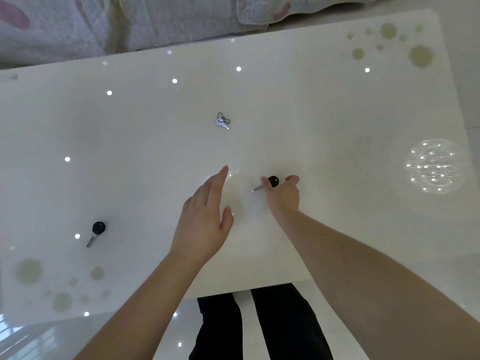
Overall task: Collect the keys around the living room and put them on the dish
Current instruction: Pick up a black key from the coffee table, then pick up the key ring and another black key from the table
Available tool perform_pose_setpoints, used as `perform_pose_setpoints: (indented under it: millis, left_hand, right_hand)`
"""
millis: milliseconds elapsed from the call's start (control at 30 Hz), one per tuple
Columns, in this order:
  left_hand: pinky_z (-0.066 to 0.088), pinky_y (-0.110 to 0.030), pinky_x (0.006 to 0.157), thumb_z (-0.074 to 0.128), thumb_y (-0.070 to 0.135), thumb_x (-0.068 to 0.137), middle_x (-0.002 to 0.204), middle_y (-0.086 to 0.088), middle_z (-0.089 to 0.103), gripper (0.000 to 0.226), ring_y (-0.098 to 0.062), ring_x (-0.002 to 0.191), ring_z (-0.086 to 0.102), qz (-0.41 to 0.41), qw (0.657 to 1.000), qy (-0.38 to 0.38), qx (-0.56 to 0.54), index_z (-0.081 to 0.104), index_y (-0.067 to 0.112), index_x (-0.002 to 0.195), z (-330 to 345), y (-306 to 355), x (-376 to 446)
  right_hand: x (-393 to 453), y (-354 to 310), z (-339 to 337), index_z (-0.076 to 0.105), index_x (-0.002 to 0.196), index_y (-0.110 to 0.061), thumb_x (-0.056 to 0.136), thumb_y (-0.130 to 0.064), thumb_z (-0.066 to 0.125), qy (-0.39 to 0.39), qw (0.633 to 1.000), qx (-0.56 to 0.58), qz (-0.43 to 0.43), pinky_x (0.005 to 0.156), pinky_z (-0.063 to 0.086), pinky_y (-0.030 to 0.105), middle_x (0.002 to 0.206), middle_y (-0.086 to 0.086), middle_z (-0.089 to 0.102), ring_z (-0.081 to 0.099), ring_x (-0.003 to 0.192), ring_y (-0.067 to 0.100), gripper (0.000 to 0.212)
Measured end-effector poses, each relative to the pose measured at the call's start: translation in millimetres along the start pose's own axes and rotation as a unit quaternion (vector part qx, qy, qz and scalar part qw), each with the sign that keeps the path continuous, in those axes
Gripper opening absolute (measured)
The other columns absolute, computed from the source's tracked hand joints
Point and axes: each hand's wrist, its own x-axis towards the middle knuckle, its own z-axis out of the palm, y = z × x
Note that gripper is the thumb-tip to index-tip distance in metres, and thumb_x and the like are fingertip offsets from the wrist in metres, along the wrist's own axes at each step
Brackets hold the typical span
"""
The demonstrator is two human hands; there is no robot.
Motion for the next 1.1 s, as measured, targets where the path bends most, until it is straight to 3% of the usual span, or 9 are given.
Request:
perform_pose_setpoints:
  millis: [200,367,467,567,667,733,900,1000,1100]
  left_hand:
    - [0.034,-0.035,0.1,0.054,0.007,0.083,0.147,-0.002,0.039,0.083,-0.018,0.129,0.04,-0.004,1.0,0.012,-0.001,0.01,0.026,0.152,13,-8,19]
    - [0.035,-0.034,0.098,0.05,0.0,0.076,0.147,-0.003,0.038,0.09,-0.021,0.121,0.047,-0.002,1.0,0.015,-0.011,0.008,0.027,0.152,21,-8,30]
    - [0.038,-0.036,0.097,0.049,0.0,0.076,0.148,-0.004,0.036,0.091,-0.023,0.115,0.051,-0.001,1.0,0.006,-0.007,0.007,0.027,0.152,25,-6,36]
    - [0.04,-0.037,0.095,0.05,0.002,0.078,0.147,-0.006,0.038,0.086,-0.024,0.116,0.051,0.007,1.0,0.003,0.009,0.01,0.022,0.152,30,-6,46]
    - [0.041,-0.039,0.095,0.05,0.007,0.081,0.145,-0.005,0.041,0.08,-0.023,0.117,0.05,0.012,1.0,0.003,0.019,0.015,0.02,0.152,36,-7,59]
    - [0.042,-0.04,0.093,0.05,0.009,0.082,0.141,-0.006,0.045,0.077,-0.024,0.114,0.052,0.015,0.999,-0.003,0.033,0.018,0.019,0.152,41,-11,72]
    - [0.041,-0.04,0.087,0.048,0.014,0.087,0.136,-0.009,0.049,0.068,-0.028,0.11,0.052,-0.012,0.994,-0.023,0.108,0.024,0.016,0.15,54,-31,116]
    - [0.039,-0.041,0.088,0.046,0.019,0.089,0.137,-0.009,0.047,0.064,-0.03,0.111,0.051,-0.051,0.989,-0.034,0.136,0.025,0.018,0.149,56,-48,144]
    - [0.039,-0.042,0.086,0.044,0.026,0.092,0.133,-0.01,0.049,0.056,-0.032,0.107,0.054,-0.095,0.981,-0.036,0.165,0.03,0.02,0.146,57,-58,169]
  right_hand:
    - [7,1,2,0.038,0.12,-0.008,0.086,-0.047,0.063,0.001,0.979,-0.19,-0.07,0.062,0.039,0.032,0.101,0.01,0.064,0.065,0.089,0.033,0.057]
    - [7,-1,-1,0.042,0.116,-0.006,0.091,-0.03,0.061,-0.013,0.968,-0.217,-0.127,0.06,0.04,0.034,0.112,0.009,0.055,0.063,0.084,0.034,0.04]
    - [9,-1,-4,0.041,0.107,-0.01,0.093,-0.022,0.055,-0.019,0.969,-0.196,-0.148,0.058,0.041,0.035,0.097,0.007,0.058,0.058,0.072,0.032,0.023]
    - [13,2,-10,0.036,0.102,-0.016,0.094,-0.02,0.052,-0.055,0.975,-0.151,-0.15,0.051,0.041,0.033,0.071,-0.004,0.053,0.055,0.061,0.023,0.019]
    - [12,0,-18,0.041,0.119,-0.023,0.095,-0.021,0.053,-0.112,0.984,-0.012,-0.135,0.052,0.043,0.025,0.08,-0.009,0.057,0.055,0.065,0.009,0.027]
    - [11,-5,-21,0.049,0.123,-0.025,0.095,-0.02,0.051,-0.157,0.978,0.099,-0.099,0.052,0.039,0.018,0.09,-0.004,0.062,0.052,0.063,0.007,0.028]
    - [4,-33,-17,0.068,0.094,-0.015,0.093,-0.007,0.039,-0.254,0.911,0.323,-0.004,0.037,0.019,0.022,0.07,0.003,0.054,0.029,0.039,0.01,0.03]
    - [0,-51,-21,0.069,0.077,-0.013,0.089,-0.007,0.042,-0.287,0.88,0.378,-0.009,0.037,0.025,0.02,0.059,0.0,0.049,0.037,0.041,0.013,0.03]
    - [-4,-60,-26,0.065,0.071,-0.016,0.091,-0.018,0.05,-0.309,0.876,0.367,-0.045,0.039,0.028,0.02,0.06,0.0,0.045,0.046,0.044,0.015,0.025]
